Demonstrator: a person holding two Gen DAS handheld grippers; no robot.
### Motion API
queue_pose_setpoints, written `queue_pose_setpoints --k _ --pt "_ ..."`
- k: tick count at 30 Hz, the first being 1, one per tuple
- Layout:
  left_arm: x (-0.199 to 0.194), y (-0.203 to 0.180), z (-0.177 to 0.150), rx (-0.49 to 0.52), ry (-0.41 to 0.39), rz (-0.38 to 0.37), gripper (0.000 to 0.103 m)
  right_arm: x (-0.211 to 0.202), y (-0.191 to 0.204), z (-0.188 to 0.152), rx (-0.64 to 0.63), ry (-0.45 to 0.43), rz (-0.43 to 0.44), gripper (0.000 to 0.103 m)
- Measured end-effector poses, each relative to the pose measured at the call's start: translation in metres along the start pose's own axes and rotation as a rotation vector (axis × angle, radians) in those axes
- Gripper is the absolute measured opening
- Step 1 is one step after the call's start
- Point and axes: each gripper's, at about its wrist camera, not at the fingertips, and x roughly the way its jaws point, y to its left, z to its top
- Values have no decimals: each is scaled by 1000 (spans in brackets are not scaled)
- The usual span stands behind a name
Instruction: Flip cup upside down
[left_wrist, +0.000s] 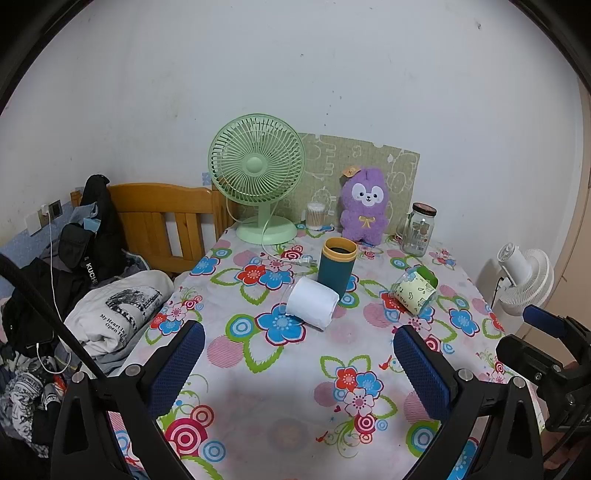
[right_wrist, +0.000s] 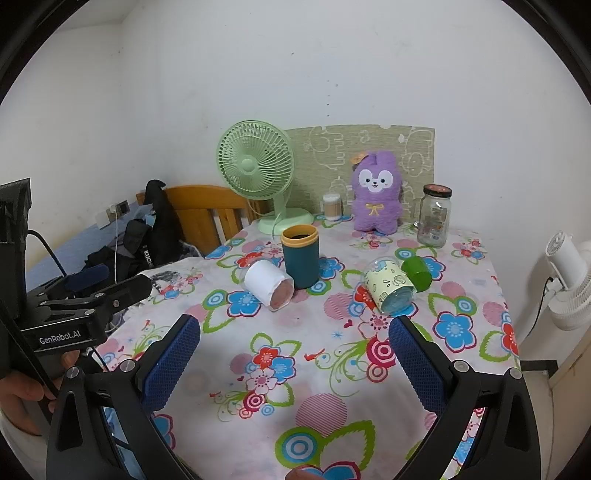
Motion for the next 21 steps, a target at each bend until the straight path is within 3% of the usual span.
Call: queue_pose_setpoints --k 21 --pt "6 4 -7 0 18 -4 103 5 4 0 5 1 1 103"
